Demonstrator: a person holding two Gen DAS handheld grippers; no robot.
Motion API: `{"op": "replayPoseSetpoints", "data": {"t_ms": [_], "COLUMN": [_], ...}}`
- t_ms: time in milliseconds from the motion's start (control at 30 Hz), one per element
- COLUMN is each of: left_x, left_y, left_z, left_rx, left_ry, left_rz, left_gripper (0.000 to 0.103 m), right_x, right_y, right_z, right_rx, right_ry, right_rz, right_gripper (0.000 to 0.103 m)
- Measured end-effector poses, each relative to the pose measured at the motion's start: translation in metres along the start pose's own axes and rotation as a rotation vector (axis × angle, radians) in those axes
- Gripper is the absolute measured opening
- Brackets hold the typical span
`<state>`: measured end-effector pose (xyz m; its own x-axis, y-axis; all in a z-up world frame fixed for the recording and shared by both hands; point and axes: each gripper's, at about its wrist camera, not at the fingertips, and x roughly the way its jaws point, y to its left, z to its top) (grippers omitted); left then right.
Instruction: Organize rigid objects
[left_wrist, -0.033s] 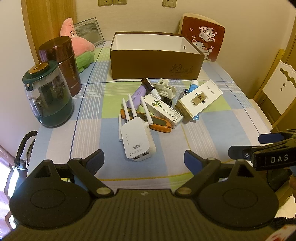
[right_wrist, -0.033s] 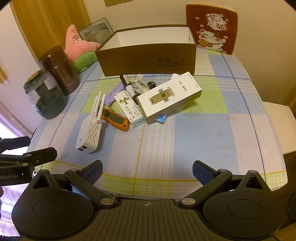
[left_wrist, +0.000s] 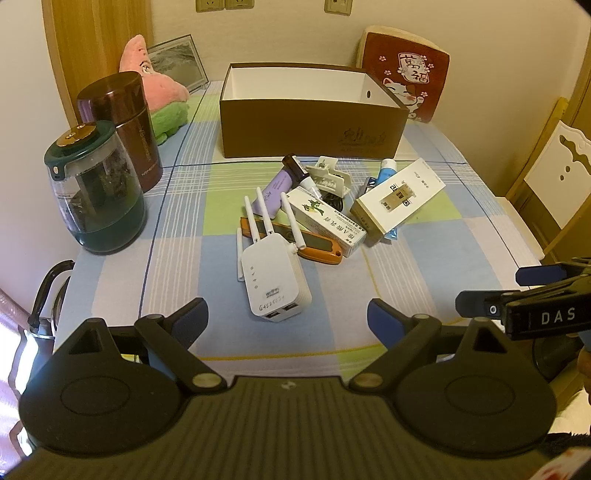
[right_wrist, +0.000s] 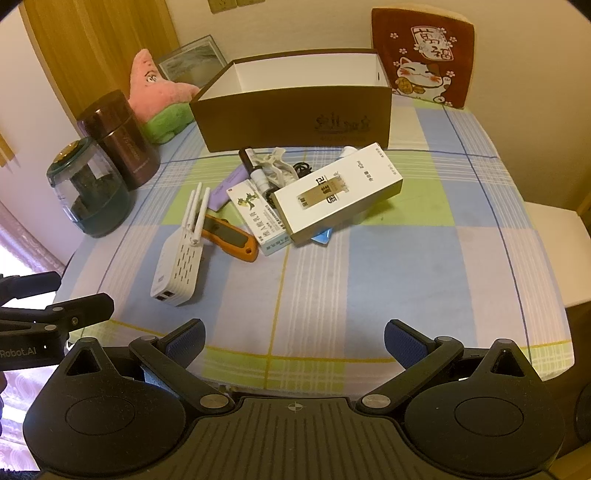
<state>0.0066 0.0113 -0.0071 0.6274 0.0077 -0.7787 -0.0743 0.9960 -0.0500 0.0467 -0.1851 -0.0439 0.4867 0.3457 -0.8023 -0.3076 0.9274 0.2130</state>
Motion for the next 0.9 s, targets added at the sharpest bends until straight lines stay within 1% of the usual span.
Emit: {"op": "replayPoseSetpoints", "data": {"t_ms": [433, 633, 900], "left_x": [0.028, 0.053, 0.092], "left_y": [-0.005, 0.003, 0.012], "left_z": [0.012, 0.018, 0.028], "left_rx": [-0.009, -0.037, -0.061], "left_ry": [0.043, 0.083, 0.107], "left_rz": [0.022, 0.017, 0.011], "left_gripper": [0.089, 0.089, 0.088], "right_x": [0.016, 0.029, 0.051], "right_y": [-0.018, -0.031, -0.041], "right_z": [0.012, 0.023, 0.039], "right_rx": [0.042, 0.061, 0.062], "right_ry": [0.014, 0.013, 0.041], "right_rz": [0.019, 0.038, 0.025], "right_gripper": [0.101, 0.101, 0.101]}}
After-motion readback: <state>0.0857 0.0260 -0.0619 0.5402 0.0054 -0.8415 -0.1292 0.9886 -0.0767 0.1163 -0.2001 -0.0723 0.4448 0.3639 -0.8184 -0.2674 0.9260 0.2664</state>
